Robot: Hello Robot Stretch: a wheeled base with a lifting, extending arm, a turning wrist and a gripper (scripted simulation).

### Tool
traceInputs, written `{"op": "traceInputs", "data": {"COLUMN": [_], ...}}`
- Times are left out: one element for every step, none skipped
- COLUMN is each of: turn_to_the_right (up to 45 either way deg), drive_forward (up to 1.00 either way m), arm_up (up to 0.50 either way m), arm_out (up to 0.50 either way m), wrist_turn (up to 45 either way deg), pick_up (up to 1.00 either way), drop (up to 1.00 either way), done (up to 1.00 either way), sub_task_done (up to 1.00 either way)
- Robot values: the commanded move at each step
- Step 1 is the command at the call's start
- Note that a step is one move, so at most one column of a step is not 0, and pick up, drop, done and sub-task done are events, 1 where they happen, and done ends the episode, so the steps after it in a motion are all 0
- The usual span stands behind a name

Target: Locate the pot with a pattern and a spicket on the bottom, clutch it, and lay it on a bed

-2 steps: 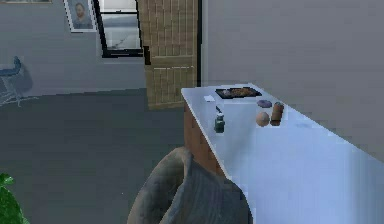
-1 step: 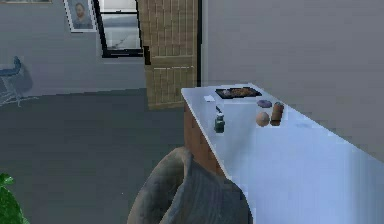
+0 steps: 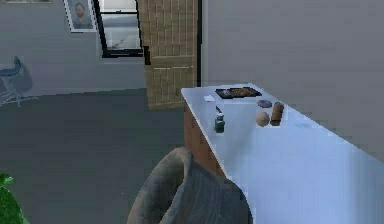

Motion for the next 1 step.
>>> {"op": "traceInputs", "data": {"turn_to_the_right": [45.0], "drive_forward": [0.0], "arm_up": [0.0], "arm_out": [0.0], "wrist_turn": [0.0], "pick_up": [0.0], "drop": [0.0], "done": [0.0], "sub_task_done": [0.0]}}
